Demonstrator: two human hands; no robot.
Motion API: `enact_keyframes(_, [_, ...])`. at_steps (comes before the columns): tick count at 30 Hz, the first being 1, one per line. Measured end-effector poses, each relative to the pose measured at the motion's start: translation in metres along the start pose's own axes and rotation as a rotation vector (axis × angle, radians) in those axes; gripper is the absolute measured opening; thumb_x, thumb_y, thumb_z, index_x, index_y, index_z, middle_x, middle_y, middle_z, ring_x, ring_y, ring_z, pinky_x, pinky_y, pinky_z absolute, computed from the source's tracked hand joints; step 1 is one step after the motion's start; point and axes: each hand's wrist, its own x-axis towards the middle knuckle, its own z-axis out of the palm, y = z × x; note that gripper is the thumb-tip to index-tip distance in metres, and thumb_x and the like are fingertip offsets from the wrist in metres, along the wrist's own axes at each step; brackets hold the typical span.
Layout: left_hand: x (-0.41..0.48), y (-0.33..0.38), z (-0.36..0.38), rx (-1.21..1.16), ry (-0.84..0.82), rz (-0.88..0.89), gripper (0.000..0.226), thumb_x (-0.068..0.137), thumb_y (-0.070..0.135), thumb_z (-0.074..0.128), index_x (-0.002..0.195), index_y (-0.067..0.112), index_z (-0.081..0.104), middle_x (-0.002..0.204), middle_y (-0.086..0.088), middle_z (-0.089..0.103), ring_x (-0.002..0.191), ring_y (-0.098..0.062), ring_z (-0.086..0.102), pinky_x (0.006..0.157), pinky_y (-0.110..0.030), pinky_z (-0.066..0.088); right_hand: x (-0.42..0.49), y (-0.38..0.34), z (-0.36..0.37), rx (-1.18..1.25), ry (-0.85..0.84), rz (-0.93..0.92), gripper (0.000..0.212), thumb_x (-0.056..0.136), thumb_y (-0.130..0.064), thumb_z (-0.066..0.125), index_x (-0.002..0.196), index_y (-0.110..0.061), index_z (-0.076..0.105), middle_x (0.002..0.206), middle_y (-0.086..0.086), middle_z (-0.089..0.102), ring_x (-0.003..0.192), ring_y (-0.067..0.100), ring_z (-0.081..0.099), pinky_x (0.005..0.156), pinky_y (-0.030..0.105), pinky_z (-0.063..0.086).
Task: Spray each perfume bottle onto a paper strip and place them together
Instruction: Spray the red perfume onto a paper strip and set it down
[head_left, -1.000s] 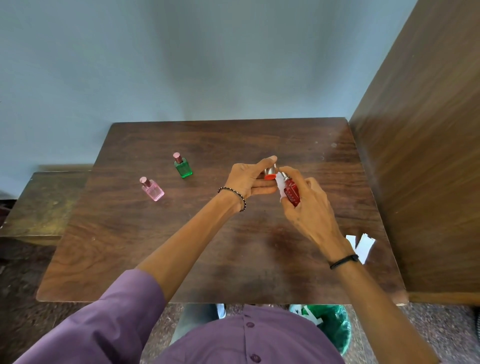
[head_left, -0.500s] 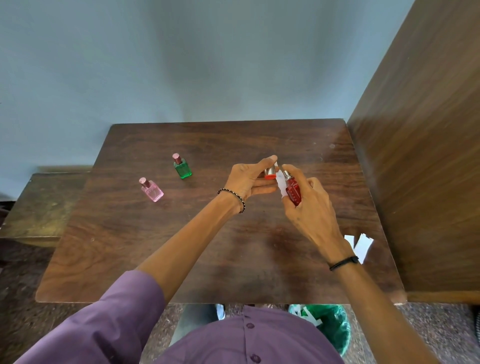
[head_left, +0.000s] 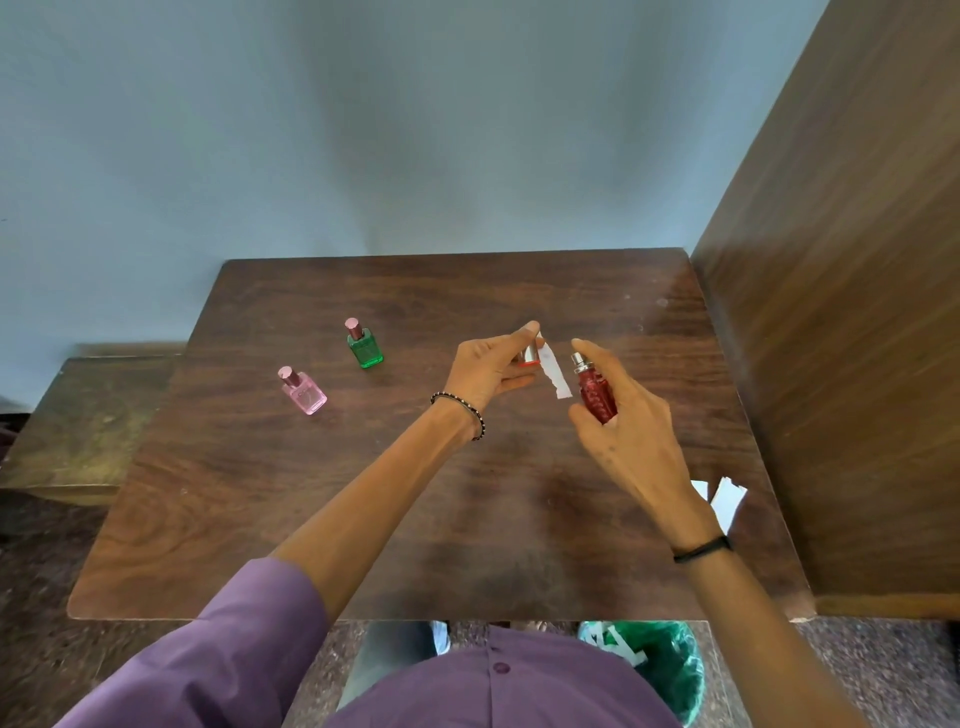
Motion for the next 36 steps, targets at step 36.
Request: enact_keyframes(36, [0.003,-0.009,0.006,-0.045,-0.09,0.005,0.031,0.088,0.039,0.072,0.079,0.011,0.08,0.088,-0.013,0.077,0.077,-0.023,0.071,0.077,-0.039,0.062,0.011,-0.015,0.025,0.542,0.029,0.388,0.066,0.056,-0.07,0.087,0.1,-0.032,0.055,0.084,-0.005,0.076,0.072,0.003,0.076,0.062,0.029,0.063])
